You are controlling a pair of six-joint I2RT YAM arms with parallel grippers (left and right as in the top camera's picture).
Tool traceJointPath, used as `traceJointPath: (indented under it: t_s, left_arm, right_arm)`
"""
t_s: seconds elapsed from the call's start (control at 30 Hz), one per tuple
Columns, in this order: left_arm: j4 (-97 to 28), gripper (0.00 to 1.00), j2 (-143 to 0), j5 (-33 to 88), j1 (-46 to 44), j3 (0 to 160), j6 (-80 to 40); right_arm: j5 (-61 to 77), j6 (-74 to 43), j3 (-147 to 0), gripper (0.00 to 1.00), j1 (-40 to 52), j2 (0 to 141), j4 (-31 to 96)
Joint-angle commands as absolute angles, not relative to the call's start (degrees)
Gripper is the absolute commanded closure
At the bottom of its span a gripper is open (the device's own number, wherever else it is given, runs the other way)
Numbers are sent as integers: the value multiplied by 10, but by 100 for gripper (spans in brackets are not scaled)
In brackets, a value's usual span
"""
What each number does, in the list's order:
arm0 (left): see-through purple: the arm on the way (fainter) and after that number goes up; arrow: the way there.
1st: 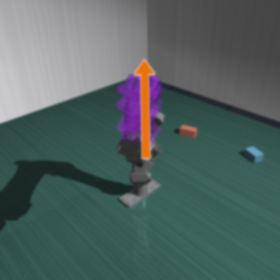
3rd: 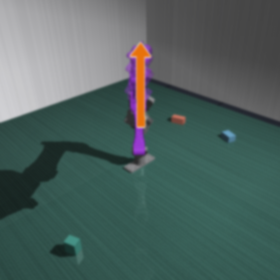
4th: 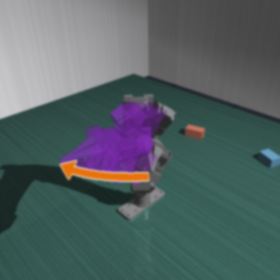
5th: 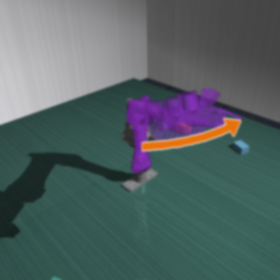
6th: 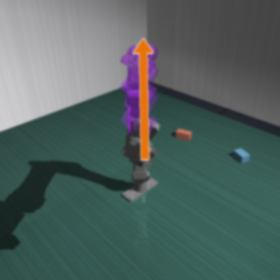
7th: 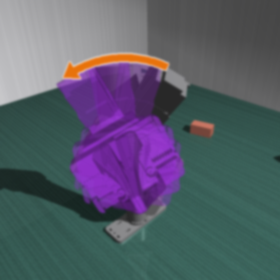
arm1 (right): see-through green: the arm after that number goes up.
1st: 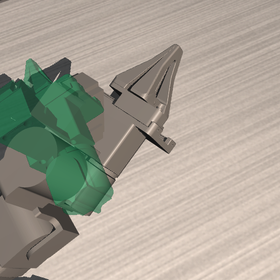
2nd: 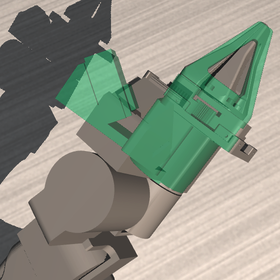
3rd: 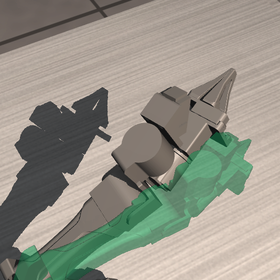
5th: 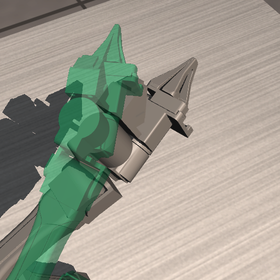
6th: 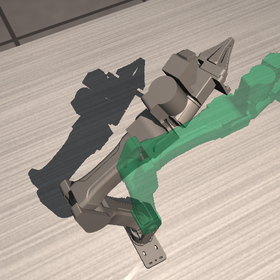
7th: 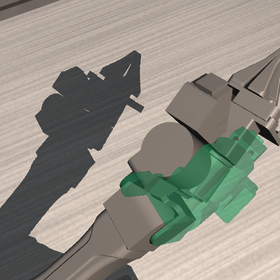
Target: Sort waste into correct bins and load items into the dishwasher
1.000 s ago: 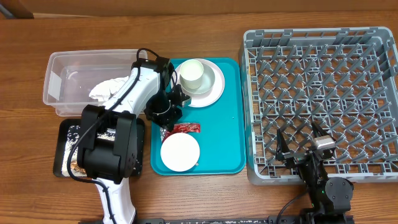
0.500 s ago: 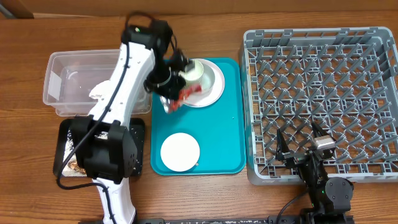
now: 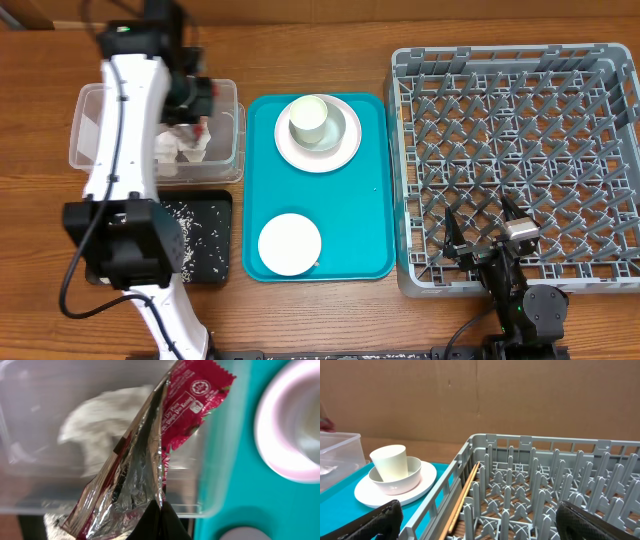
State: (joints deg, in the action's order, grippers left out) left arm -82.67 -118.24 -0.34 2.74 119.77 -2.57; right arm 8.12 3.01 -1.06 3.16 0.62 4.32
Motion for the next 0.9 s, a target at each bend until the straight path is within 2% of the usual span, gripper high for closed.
traceJointPath:
  t_s: [0.0, 0.33, 0.4, 0.43, 0.6, 0.7, 0.87]
  left_arm:
    - [-825, 96, -1180, -19, 66, 1208, -69]
    - [-809, 95, -1180, -22, 140, 1199, -69]
    - [-806, 81, -1180, -22, 148, 1198, -69]
    - [-804, 78, -1180, -22, 152, 1197, -69]
    - [-790, 73, -1180, -21, 161, 1197, -69]
    - [-783, 63, -1180, -21, 162, 1197, -68]
    - [-793, 61, -1180, 29, 152, 1197, -52]
  right_arm:
    - [79, 28, -4, 0, 36, 2, 40]
    - [79, 28, -4, 0, 36, 2, 40]
    - [79, 28, -4, 0, 36, 2, 40]
    - [79, 28, -4, 0, 36, 2, 40]
    - [79, 27, -4, 0, 36, 2, 40]
    - [79, 28, -4, 0, 36, 2, 40]
    - [79, 28, -4, 0, 36, 2, 40]
